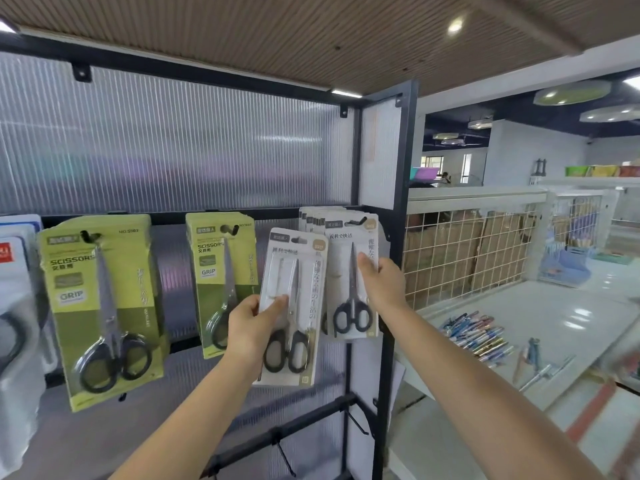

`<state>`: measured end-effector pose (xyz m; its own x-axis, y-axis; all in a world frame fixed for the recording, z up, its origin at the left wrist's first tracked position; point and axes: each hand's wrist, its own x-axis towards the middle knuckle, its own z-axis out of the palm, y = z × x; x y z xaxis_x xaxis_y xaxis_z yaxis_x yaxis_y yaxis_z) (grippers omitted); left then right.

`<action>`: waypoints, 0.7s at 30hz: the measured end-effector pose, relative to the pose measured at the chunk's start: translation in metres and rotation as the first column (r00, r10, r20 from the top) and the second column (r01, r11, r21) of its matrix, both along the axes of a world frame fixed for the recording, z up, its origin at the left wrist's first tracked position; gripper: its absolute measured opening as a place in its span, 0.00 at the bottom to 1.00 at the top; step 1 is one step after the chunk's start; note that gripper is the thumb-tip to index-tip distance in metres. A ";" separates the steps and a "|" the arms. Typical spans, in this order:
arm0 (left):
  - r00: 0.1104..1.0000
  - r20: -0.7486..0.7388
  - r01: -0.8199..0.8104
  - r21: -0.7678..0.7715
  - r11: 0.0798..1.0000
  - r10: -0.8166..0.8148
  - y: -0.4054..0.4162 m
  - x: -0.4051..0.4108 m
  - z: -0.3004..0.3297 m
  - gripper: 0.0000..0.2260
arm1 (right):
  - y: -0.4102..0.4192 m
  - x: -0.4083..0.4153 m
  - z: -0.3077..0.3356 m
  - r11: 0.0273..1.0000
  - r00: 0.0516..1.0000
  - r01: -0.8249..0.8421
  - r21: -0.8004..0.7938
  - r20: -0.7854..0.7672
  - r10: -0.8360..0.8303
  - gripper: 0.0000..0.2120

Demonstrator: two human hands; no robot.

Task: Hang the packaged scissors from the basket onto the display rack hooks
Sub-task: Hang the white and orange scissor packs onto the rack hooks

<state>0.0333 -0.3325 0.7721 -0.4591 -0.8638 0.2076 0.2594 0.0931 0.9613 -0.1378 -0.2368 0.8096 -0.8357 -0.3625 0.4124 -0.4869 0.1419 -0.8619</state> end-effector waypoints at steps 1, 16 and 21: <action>1.000 0.001 0.006 -0.008 1.000 -0.006 0.001 -0.001 0.000 0.04 | 0.000 0.000 0.000 1.000 0.999 0.004 0.025 -0.040 -0.003 0.20; 0.990 0.079 0.127 -0.135 0.983 -0.117 0.033 -0.017 -0.011 0.07 | 0.051 0.002 0.043 0.978 0.949 -0.163 0.130 -0.251 0.191 0.17; 0.980 0.047 0.197 -0.120 0.973 -0.193 0.047 -0.028 -0.013 0.05 | 0.066 0.006 0.047 0.937 0.930 -0.187 0.294 -0.254 0.265 0.07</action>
